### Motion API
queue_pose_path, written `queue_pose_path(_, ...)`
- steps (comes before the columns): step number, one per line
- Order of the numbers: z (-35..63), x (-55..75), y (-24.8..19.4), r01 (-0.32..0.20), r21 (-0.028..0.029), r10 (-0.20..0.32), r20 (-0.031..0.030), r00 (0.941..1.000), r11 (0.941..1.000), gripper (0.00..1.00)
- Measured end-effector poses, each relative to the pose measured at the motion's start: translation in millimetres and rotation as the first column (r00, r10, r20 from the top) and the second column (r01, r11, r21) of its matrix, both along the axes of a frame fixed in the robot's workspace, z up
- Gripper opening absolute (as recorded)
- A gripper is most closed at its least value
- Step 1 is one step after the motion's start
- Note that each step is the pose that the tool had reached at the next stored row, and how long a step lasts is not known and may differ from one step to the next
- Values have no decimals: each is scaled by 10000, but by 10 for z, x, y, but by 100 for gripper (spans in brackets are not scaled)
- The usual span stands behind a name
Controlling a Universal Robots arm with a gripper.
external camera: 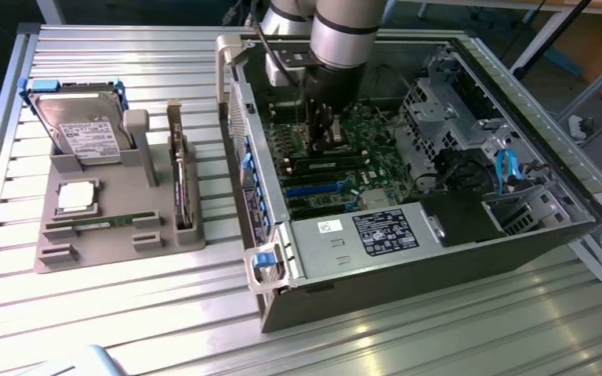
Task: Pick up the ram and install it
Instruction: 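Press down the ram until it locks into place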
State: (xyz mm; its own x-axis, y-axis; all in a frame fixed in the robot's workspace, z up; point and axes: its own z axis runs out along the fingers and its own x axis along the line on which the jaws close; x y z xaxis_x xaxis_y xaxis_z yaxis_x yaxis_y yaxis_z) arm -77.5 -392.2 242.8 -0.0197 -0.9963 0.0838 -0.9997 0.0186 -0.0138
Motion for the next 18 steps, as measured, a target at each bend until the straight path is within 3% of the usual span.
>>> queue_pose_path(2, -1, -117, -1, 1, 1, -1, 5, 10000, 10000, 11)
queue_pose_path(18, -76, -161, -14, 1, 2, -1, 4, 10000, 10000, 11)
